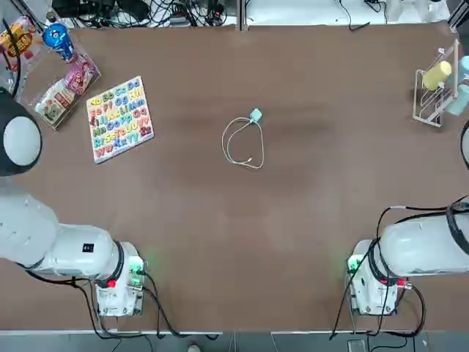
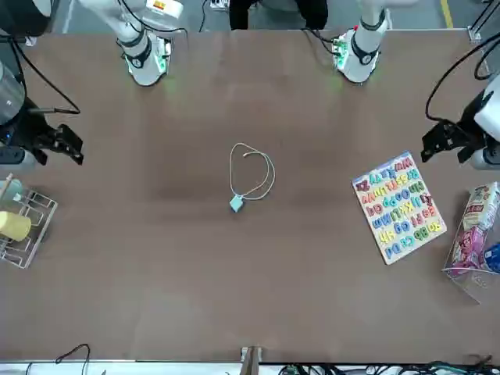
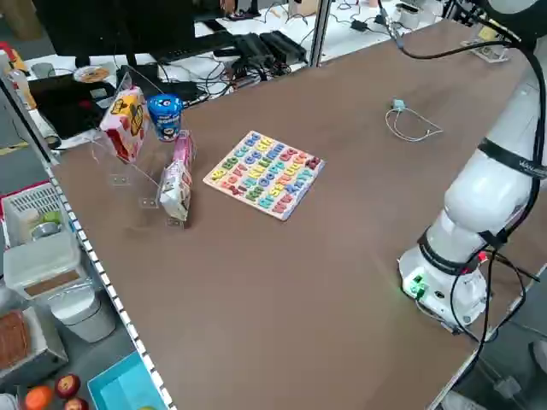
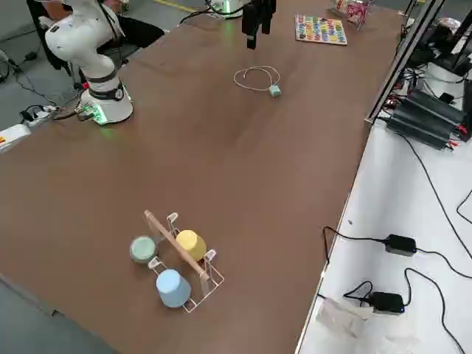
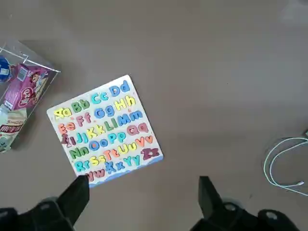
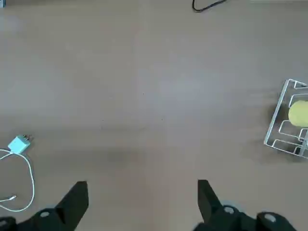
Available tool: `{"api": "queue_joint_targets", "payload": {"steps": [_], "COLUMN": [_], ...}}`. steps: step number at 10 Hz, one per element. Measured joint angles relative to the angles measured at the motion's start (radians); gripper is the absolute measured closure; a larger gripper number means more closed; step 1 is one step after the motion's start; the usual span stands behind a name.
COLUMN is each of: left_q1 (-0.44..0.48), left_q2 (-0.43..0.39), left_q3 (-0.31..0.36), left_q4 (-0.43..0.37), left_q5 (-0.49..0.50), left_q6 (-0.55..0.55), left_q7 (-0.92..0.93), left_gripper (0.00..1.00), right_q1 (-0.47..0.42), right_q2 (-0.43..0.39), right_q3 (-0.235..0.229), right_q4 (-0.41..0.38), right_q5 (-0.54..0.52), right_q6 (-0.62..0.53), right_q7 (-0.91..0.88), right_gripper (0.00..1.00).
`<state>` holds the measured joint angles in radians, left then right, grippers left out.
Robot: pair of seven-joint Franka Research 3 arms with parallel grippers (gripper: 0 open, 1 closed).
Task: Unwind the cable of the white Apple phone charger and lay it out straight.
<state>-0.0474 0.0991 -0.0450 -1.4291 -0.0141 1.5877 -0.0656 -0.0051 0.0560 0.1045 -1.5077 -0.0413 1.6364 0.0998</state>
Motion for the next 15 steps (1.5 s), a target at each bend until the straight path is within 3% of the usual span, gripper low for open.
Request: {"api": "queue_joint_targets", "payload": {"steps": [5,9,12,15], "left_q1": [-0.007,-0.093,-0.206,-0.338], "left_q2": [0.003,0.078,0.102,0.184], "left_q3": [-0.01,-0.048,-0.102,-0.11], "left_q4": [-0.012,-0.042,-0.193,-0.235], "left_q5": [0.0,0.0,0.0,0.0], "left_q6": [-0.002,0.035,0.235,0.345], "left_q7": [0.0,-0.063,-0.274,-0.439], "left_gripper": [0.0,0.0,0.01,0.02], "right_q1": [0.0,0.01,0.019,0.077], "right_q2": [0.0,0.007,0.024,0.079], "right_q3": [0.0,0.003,0.004,0.007], "right_q4": [-0.002,-0.004,-0.009,-0.01], "right_q5": [0.0,0.0,0.003,0.035], "right_q6": [0.004,0.005,0.006,0.013], "right_q7": [0.001,0.136,0.327,0.618], "right_gripper": [0.0,0.0,0.0,0.0]}}
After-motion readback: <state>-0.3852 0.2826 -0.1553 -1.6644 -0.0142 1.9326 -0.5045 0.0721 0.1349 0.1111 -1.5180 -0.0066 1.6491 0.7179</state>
